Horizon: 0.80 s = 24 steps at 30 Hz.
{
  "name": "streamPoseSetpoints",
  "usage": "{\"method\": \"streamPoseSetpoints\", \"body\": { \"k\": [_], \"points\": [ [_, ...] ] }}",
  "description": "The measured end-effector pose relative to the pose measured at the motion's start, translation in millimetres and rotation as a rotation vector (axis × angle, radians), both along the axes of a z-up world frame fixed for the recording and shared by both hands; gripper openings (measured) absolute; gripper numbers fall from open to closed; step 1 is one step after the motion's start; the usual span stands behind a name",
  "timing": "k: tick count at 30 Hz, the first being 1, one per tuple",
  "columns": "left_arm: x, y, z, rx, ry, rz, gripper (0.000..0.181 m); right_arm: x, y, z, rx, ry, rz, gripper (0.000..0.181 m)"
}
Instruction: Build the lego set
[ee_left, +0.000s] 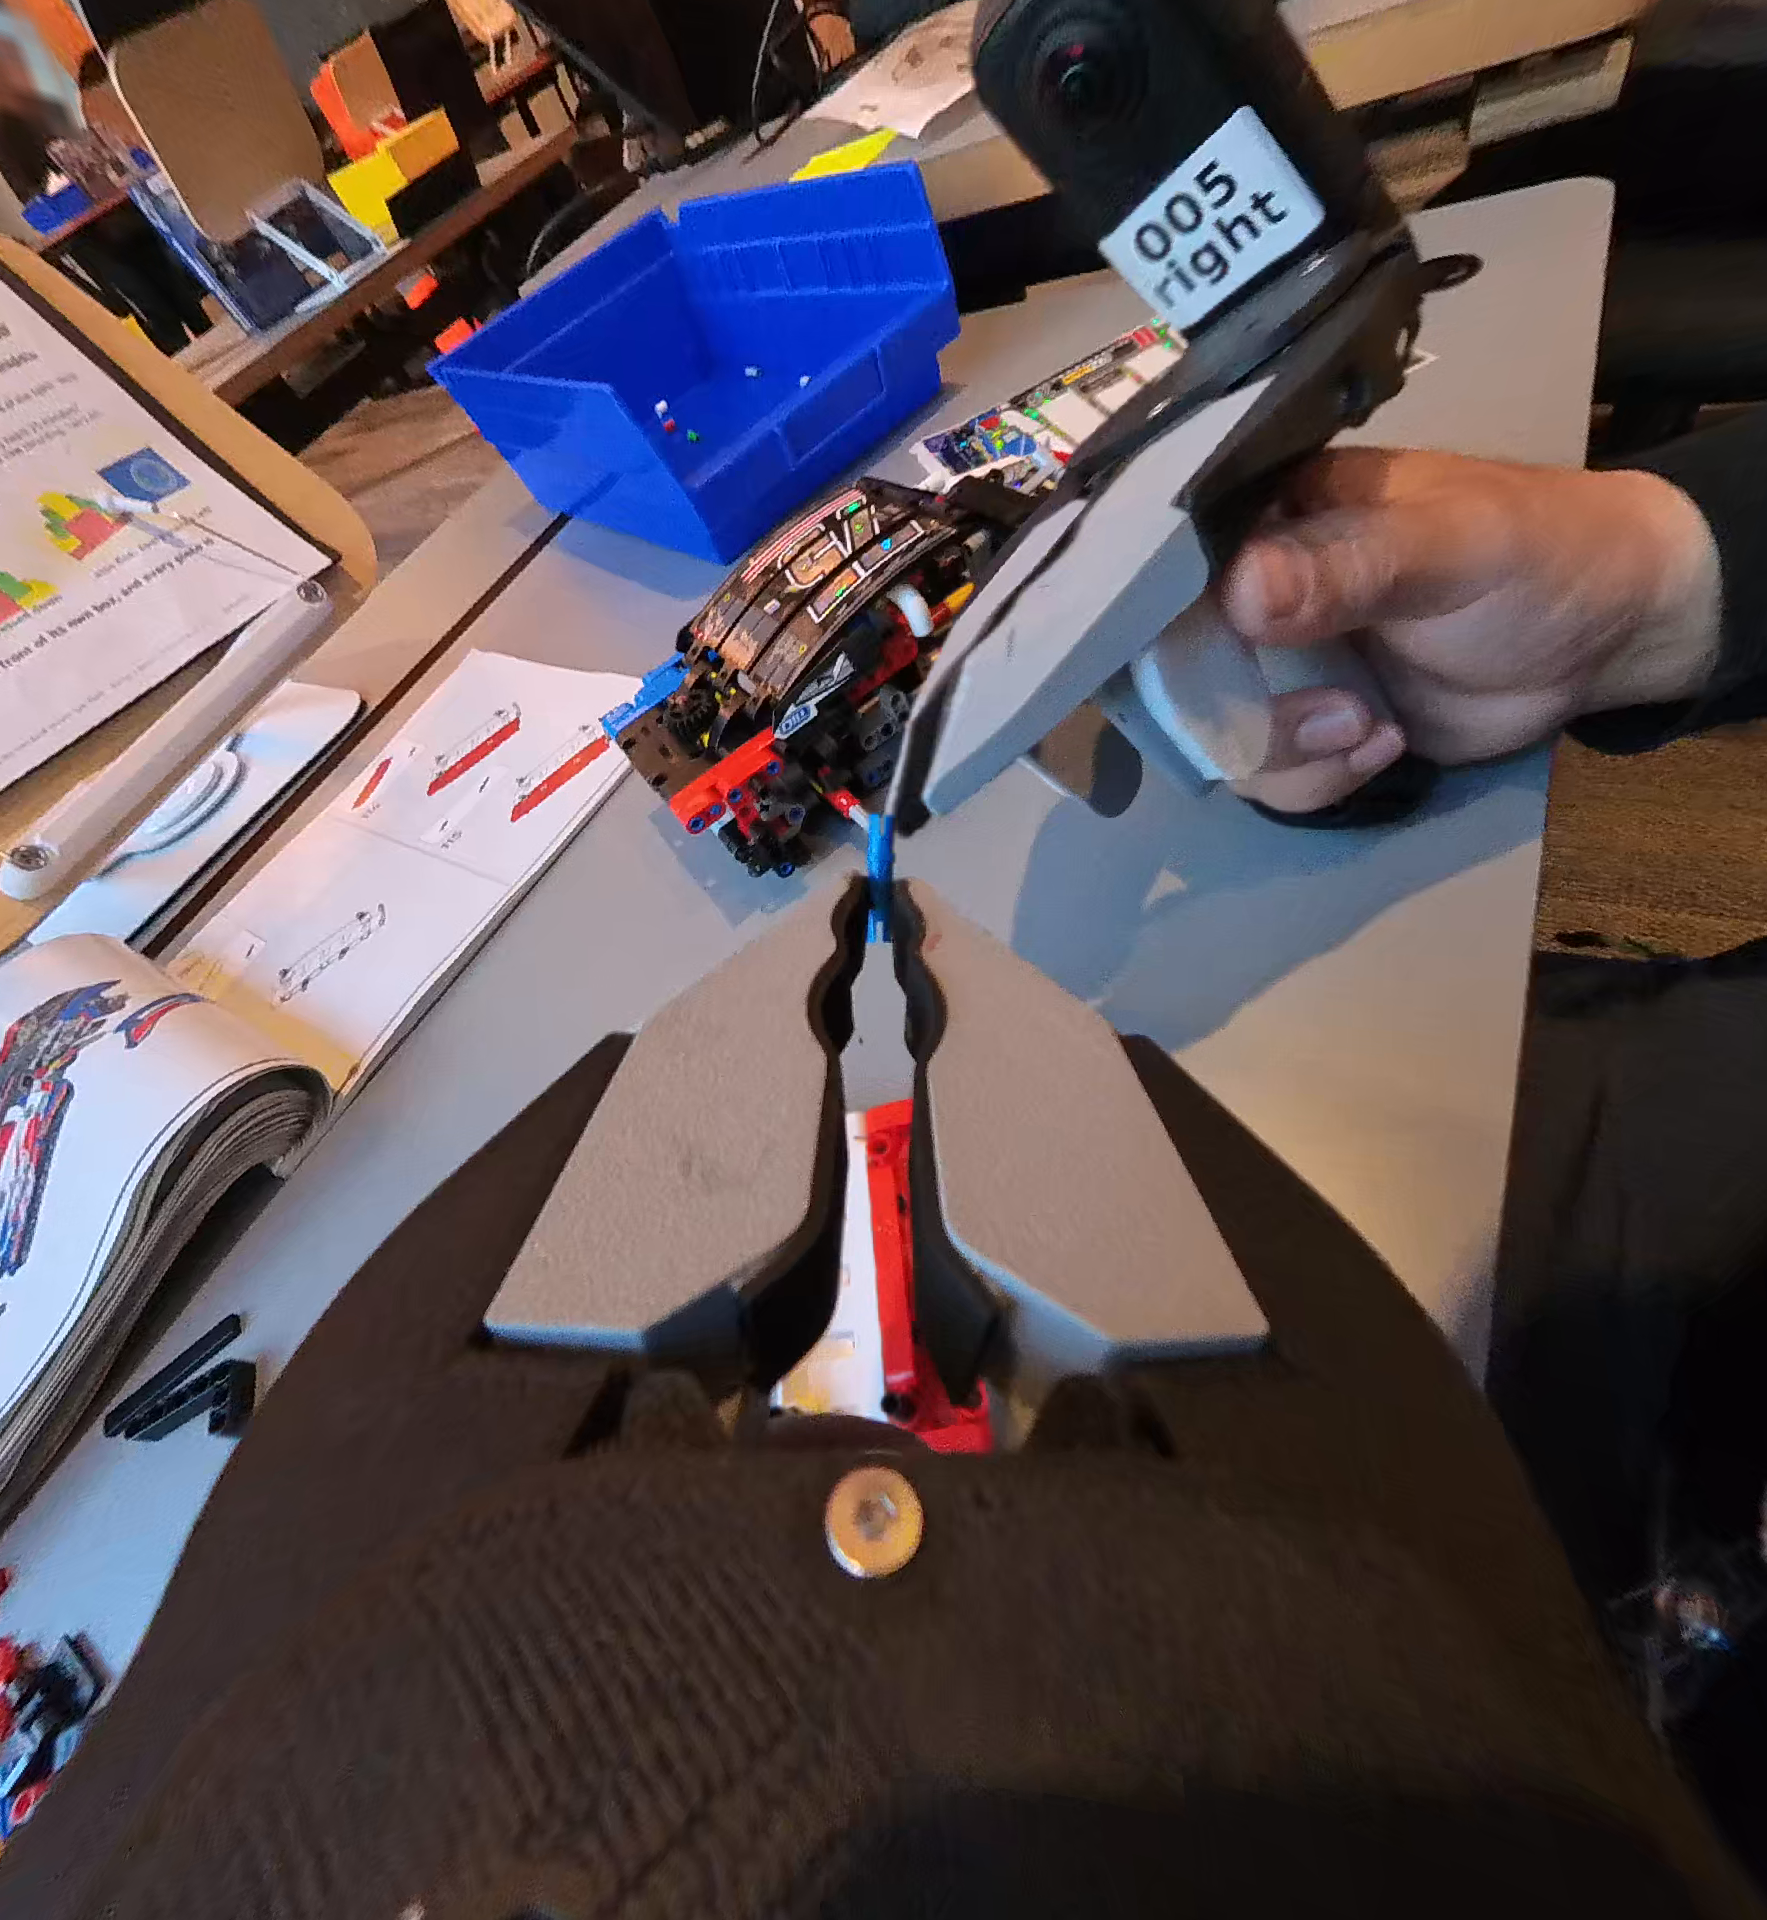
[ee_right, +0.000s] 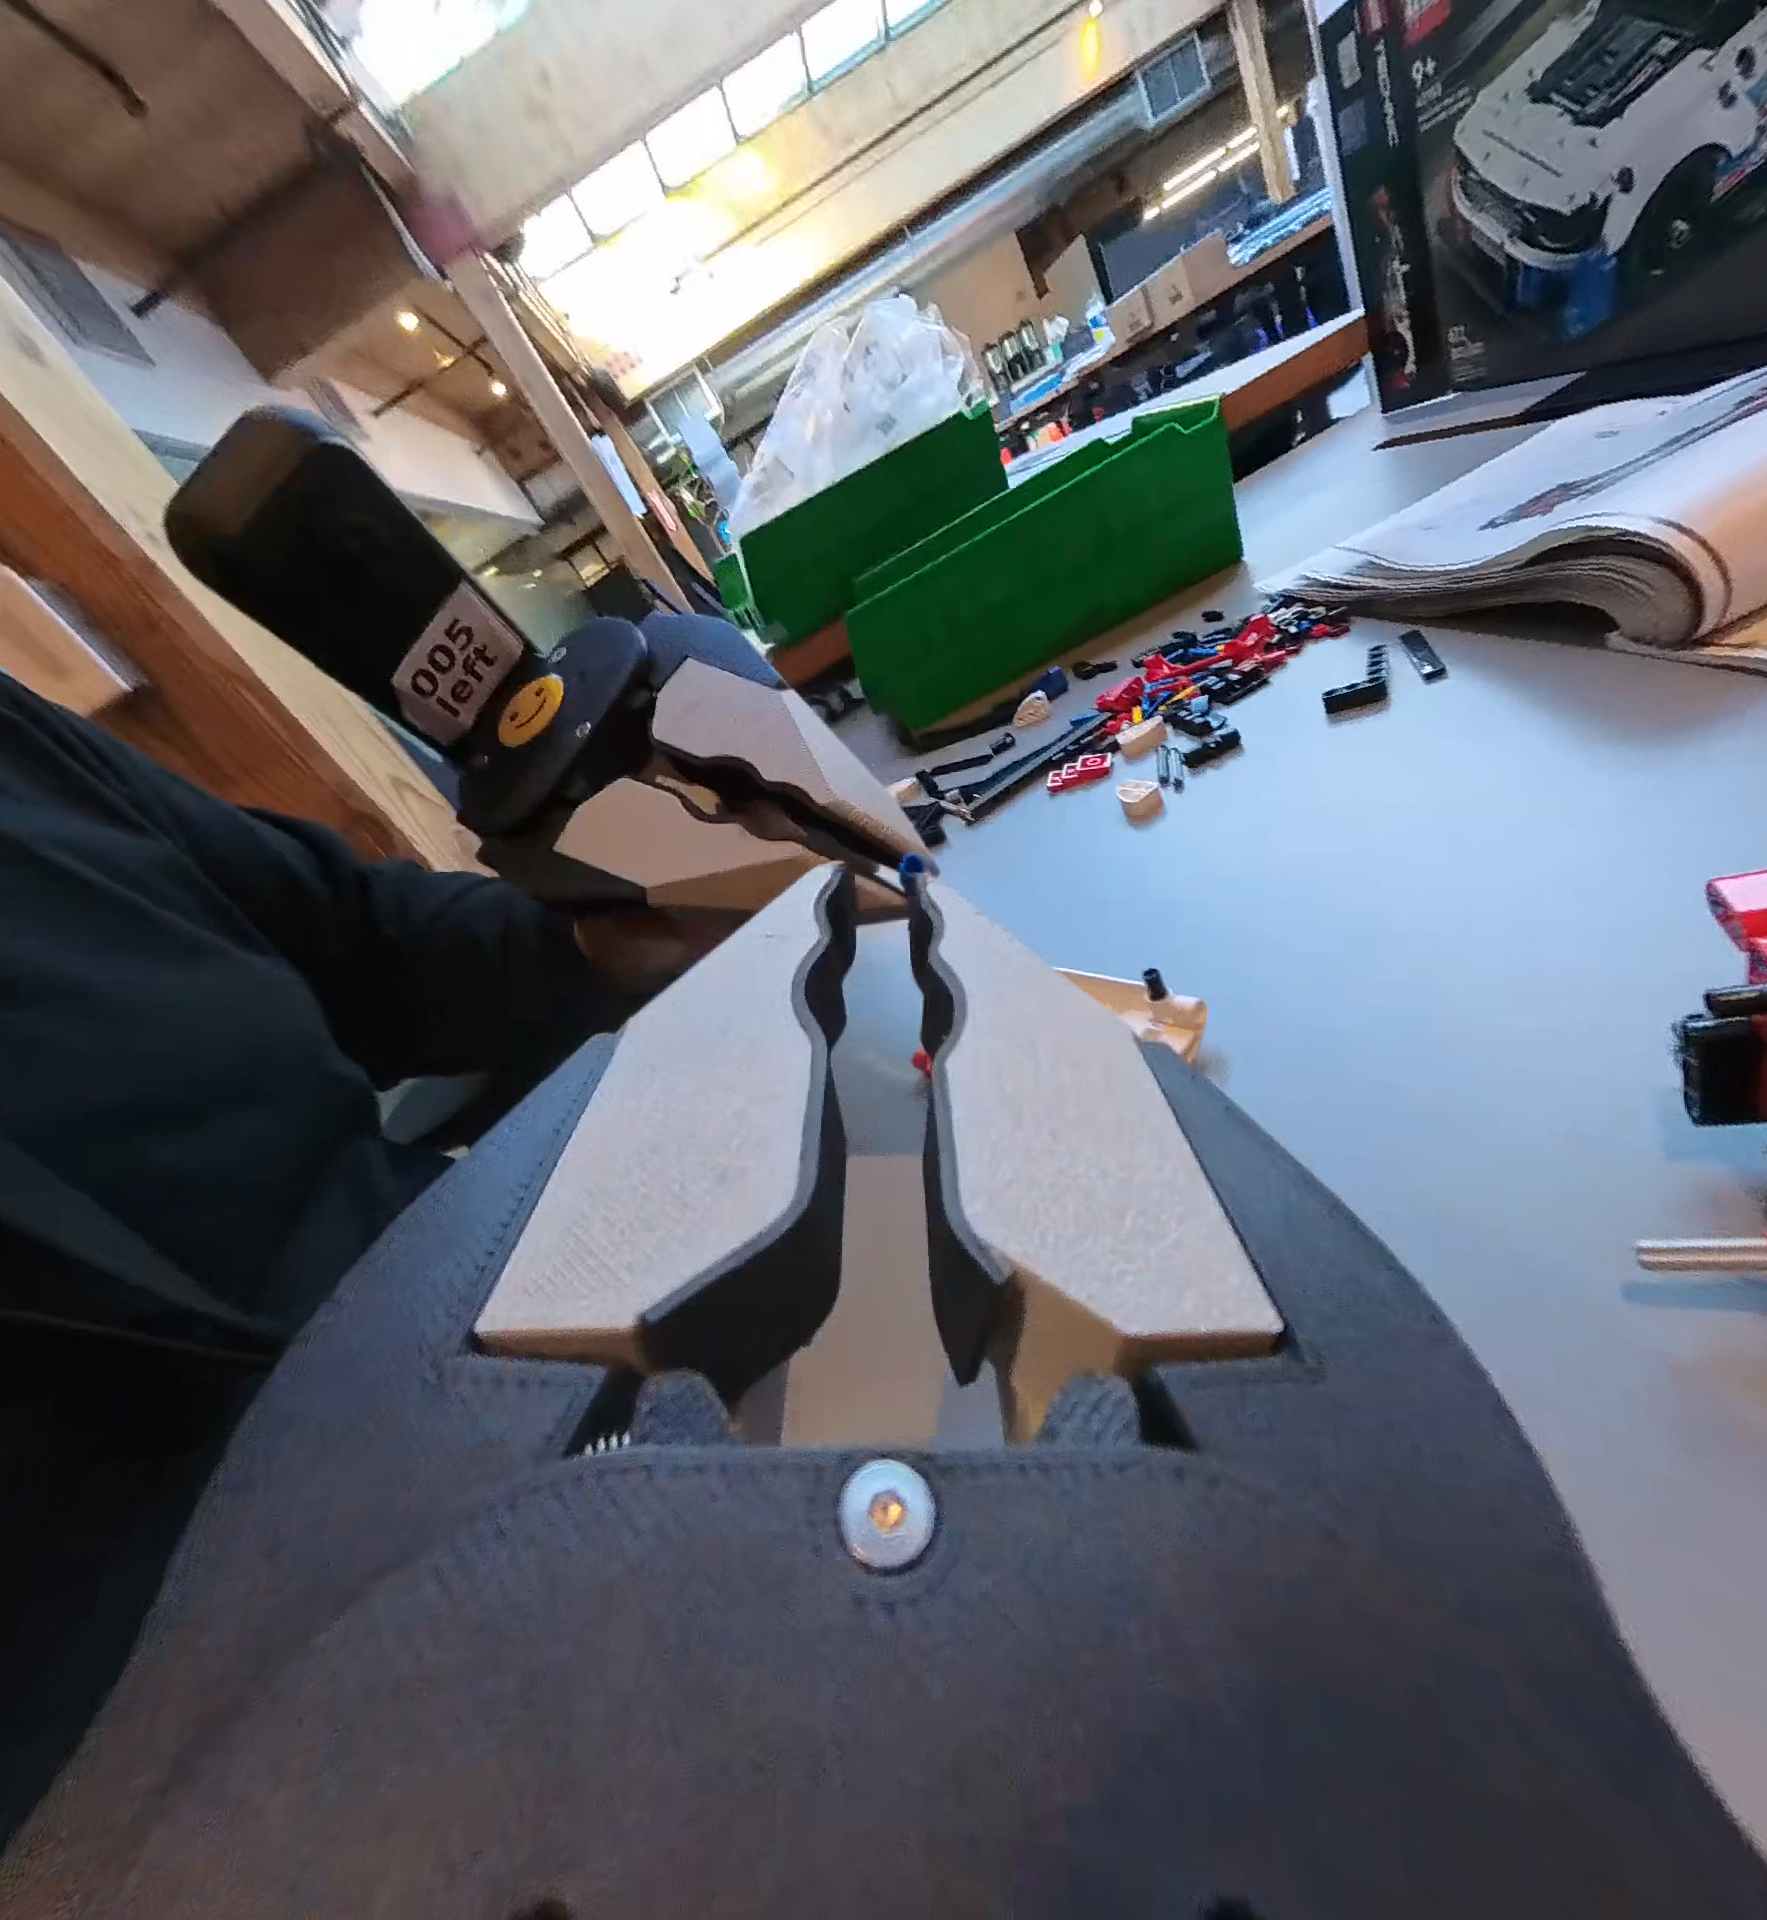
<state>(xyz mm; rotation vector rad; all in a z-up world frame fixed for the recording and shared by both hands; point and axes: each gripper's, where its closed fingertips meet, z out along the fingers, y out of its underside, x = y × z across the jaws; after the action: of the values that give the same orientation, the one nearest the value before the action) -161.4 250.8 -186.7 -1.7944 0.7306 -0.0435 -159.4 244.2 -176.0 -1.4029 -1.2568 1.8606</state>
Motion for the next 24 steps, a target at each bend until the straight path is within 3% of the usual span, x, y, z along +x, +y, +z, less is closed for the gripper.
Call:
{"method": "streamPoseSetpoints", "body": {
  "k": [15, 19, 24],
  "points": [
    [12, -1, -10, -0.048, -0.044, -0.020, 0.002, -5, 3, -11, 0.132, -0.074, -0.068, 0.002],
    [2, -2, -30, -0.152, 0.029, -0.016, 0.018, 0, 20, -18, 0.201, -0.148, -0.143, 0.002],
    [-3, -4, -27, -0.121, 0.117, -0.060, 0.029, 7, 13, -35, 0.094, -0.324, 0.009, 0.002]
  ]
}}
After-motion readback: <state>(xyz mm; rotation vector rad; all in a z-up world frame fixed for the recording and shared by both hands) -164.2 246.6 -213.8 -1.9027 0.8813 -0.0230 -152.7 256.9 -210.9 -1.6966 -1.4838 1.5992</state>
